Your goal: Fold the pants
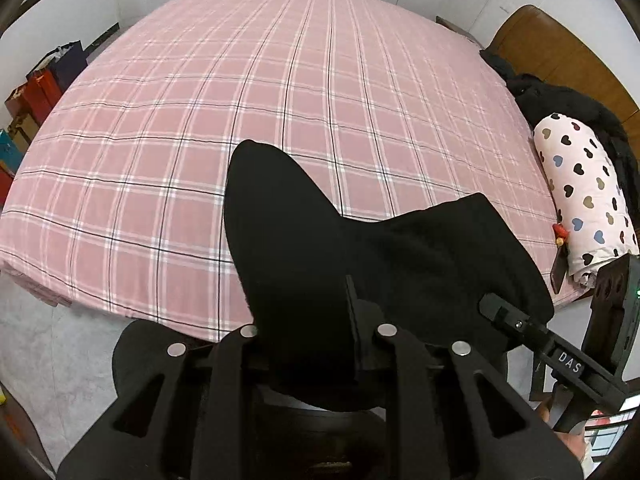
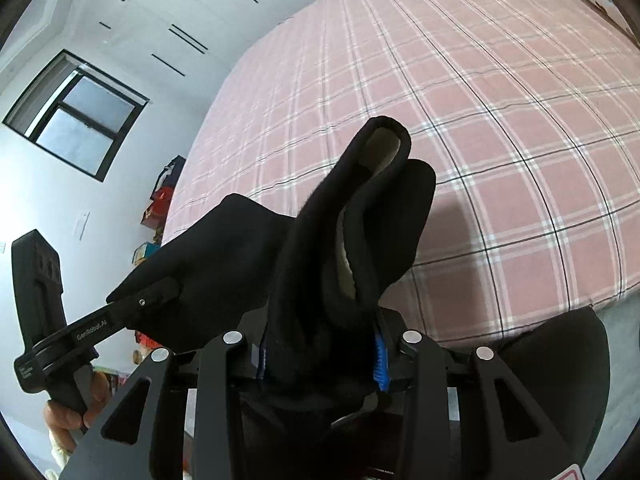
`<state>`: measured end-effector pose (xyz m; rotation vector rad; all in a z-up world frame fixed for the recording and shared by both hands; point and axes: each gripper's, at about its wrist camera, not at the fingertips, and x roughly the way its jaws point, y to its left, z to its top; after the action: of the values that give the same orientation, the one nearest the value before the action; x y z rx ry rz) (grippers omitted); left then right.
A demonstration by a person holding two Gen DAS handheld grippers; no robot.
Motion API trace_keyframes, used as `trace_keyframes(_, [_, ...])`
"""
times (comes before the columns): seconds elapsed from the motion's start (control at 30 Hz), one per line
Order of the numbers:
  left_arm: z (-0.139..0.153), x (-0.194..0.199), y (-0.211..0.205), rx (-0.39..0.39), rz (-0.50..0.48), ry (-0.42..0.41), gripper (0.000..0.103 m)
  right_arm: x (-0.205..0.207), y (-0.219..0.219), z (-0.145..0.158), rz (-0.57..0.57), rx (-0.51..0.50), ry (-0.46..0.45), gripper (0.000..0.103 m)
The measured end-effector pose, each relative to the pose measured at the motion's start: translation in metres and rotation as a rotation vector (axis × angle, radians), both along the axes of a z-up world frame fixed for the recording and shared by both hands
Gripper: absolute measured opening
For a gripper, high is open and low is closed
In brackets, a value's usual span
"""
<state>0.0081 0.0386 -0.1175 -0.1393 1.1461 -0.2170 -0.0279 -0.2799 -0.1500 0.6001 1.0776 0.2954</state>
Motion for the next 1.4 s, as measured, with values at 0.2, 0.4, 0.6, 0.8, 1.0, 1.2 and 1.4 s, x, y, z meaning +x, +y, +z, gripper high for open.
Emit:
trace_keyframes(0.2, [0.020, -0.005, 0.007, -0.010, 0.003, -0.037, 0.021, -0.003, 0.001, 0.022, 0.005, 0.004, -0.046, 0.037])
trace_keyframes(0.4, [0.046, -0.003, 0.008, -0.013, -0.001, -0.091, 0.021, 0.002, 0.003, 0.046, 0.007, -0.001, -0.091, 0.037])
trace_keyframes(0.6, [0.068, 0.003, 0.008, -0.023, -0.003, -0.139, 0.021, 0.008, 0.004, 0.071, -0.001, -0.007, -0.143, 0.036])
trace_keyframes(0.8, [0.082, 0.011, 0.004, -0.022, -0.013, -0.174, 0.021, 0.016, 0.000, 0.088, -0.011, -0.007, -0.185, 0.037])
trace_keyframes(1.0, [0.092, 0.023, 0.000, -0.014, -0.021, -0.200, 0.021, 0.027, -0.003, 0.094, -0.021, -0.001, -0.203, 0.037])
trace_keyframes(1.2, [0.093, 0.031, -0.001, -0.014, -0.021, -0.203, 0.021, 0.035, -0.001, 0.094, -0.018, -0.015, -0.206, 0.036])
trace_keyframes(1.4, [0.085, 0.038, -0.004, -0.007, -0.027, -0.193, 0.021, 0.039, -0.002, 0.091, -0.027, -0.021, -0.201, 0.036])
